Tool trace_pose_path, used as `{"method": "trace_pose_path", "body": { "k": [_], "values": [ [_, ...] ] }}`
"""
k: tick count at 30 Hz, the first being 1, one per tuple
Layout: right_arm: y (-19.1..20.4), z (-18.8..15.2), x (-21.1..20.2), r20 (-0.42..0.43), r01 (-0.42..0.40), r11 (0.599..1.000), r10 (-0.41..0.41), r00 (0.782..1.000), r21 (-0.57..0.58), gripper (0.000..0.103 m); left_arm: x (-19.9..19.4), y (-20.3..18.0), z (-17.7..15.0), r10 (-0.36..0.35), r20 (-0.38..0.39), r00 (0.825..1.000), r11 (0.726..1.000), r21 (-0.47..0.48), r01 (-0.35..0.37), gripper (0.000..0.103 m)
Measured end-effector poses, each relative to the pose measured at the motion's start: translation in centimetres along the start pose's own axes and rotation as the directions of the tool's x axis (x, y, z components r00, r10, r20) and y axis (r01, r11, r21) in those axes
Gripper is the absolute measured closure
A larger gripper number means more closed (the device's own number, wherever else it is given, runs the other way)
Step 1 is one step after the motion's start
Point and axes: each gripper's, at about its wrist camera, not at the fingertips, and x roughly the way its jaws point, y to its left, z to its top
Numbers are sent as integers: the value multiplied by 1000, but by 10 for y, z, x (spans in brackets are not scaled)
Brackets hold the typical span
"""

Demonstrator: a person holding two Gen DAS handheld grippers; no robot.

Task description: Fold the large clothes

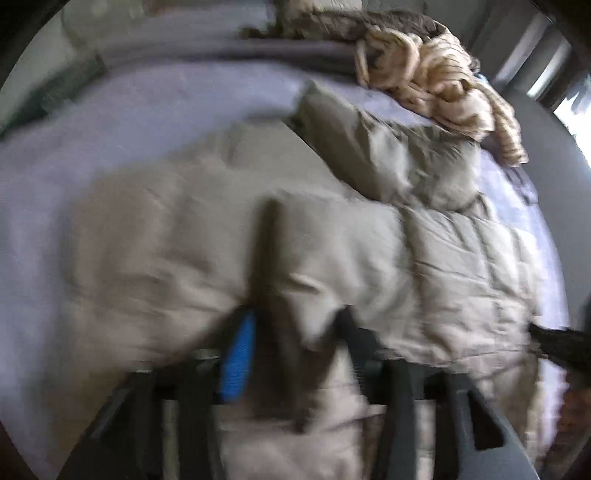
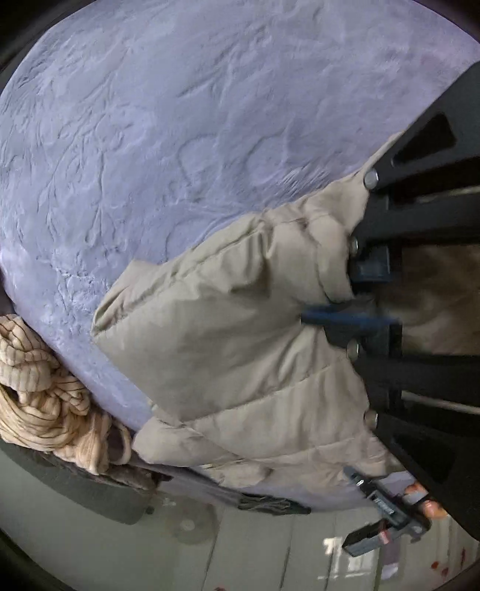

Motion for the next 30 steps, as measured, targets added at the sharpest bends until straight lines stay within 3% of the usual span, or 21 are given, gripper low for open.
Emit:
{"method": "trace_pose_path", "body": {
  "k": [2, 4, 6, 9, 12, 13, 14, 15, 17, 19, 23, 25, 30],
  "values": [
    [3, -7, -21, 6, 33, 997, -33, 999, -68, 54, -10, 6, 3, 42, 29, 999, 999, 13, -42, 44],
    [8, -11, -48, 75, 54, 989, -44, 996, -139, 51, -20, 14, 8, 19, 41, 999, 1000, -2, -19, 49],
    [5, -4, -68, 160, 69, 986, -45, 986, -149, 48, -31, 16, 13, -28, 61, 998, 1000, 0, 29, 64],
    [-13, 28, -68, 210, 33, 998, -22, 977, -51, 41, -31, 2, 22, -100, 70, 993, 995, 32, 98, 64],
    [-43, 61, -30, 125, -94, 989, 81, 989, 110, 41, -17, -22, 27, -118, 60, 991, 991, 71, 114, 64],
    [-47, 65, -17, 89, -129, 979, 116, 989, 155, 48, -13, -30, 25, -108, 57, 993, 992, 77, 103, 64],
    [-48, 68, -7, 70, -177, 969, 167, 983, 173, 78, -2, -33, 25, -80, 48, 996, 993, 85, 76, 64],
    [-43, 72, 0, 61, -177, 970, 169, 984, 166, 82, 9, -36, 25, -43, 35, 998, 995, 97, 40, 64],
    [-36, 76, 6, 79, -118, 986, 109, 991, 119, 83, 28, -38, 21, 20, 13, 1000, 992, 121, -21, 64],
    [-36, 80, 16, 82, 1, 998, -6, 997, 61, 83, 44, -34, 20, 19, 2, 1000, 993, 119, -19, 63],
    [-37, 77, 28, 97, 58, 998, -58, 994, -3, 82, 51, -34, 18, 26, 4, 1000, 993, 119, -27, 63],
    [-31, 71, 21, 123, 105, 994, -102, 987, -23, 78, 50, -34, 15, 34, 8, 999, 991, 131, -35, 63],
    [-3, 33, -15, 219, 286, 942, -247, 944, -174, 77, 49, -35, 14, 43, 8, 999, 990, 134, -43, 63]
  ]
}}
